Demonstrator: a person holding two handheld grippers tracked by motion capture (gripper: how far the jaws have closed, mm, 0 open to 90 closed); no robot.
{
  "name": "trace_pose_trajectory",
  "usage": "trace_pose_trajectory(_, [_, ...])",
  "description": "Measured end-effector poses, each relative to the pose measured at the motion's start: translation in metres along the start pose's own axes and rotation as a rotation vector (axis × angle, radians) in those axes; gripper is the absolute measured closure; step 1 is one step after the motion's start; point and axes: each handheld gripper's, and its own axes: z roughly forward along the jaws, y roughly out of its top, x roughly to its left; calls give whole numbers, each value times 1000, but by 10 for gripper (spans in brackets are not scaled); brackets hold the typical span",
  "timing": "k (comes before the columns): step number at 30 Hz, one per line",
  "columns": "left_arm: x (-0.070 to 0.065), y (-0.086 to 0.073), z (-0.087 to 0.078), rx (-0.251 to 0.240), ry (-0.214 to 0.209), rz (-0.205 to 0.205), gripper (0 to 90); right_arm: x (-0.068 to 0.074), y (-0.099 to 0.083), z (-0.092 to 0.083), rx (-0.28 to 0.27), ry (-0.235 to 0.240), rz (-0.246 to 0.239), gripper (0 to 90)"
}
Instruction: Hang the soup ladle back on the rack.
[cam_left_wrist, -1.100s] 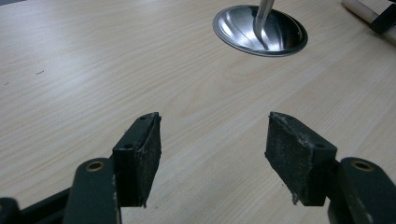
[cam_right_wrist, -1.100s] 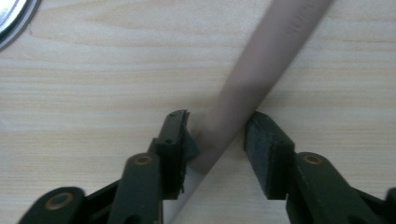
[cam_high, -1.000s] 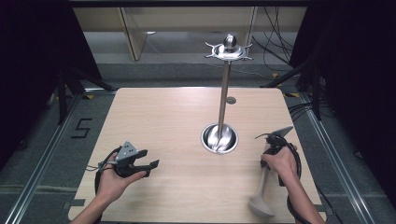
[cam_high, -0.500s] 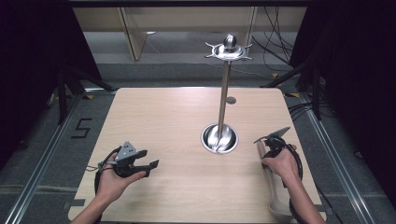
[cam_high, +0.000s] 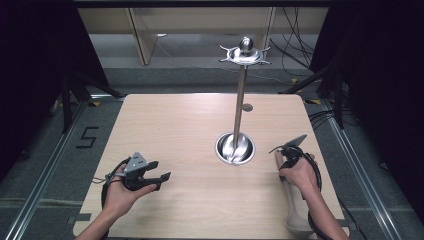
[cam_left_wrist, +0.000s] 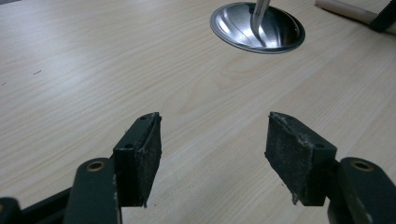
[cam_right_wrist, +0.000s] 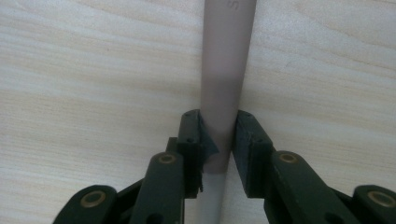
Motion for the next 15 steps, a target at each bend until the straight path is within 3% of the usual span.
trace_pose_trajectory(1, [0, 0, 0, 0, 1, 0, 352, -4, 0, -1, -13, 3, -39, 745])
trace_pose_trajectory(3, [0, 0, 0, 0, 2, 2, 353, -2, -3, -1, -8, 56, 41, 748])
trace_pose_trajectory(4, [0, 0, -1, 1, 4, 2, 353, -7, -4, -2, -12, 54, 4, 748])
trace_pose_trajectory(5, [0, 0, 0, -7, 11, 1, 352, -10, -5, -3, -15, 83, -13, 749])
trace_pose_trajectory(7, [0, 0, 0, 1, 1, 1, 352, -14, -9, -4, -26, 121, 16, 749])
trace_pose_trajectory(8, [0, 0, 0, 2, 6, -2, 352, -21, -10, -1, -83, 121, -49, 748])
trace_pose_trajectory(10, [0, 0, 0, 2, 7, -2, 352, -25, -15, -4, -107, 169, -44, 749])
trace_pose_trajectory(13, [0, 0, -1, 6, 2, 3, 352, -28, -22, -14, -141, 183, -31, 749])
trace_pose_trajectory(14, [0, -1, -1, 4, 4, 2, 351, -29, -26, -19, -170, 192, -50, 749])
trace_pose_trajectory(15, [0, -1, -1, 7, 12, 1, 351, -27, -30, -24, -180, 205, -25, 748])
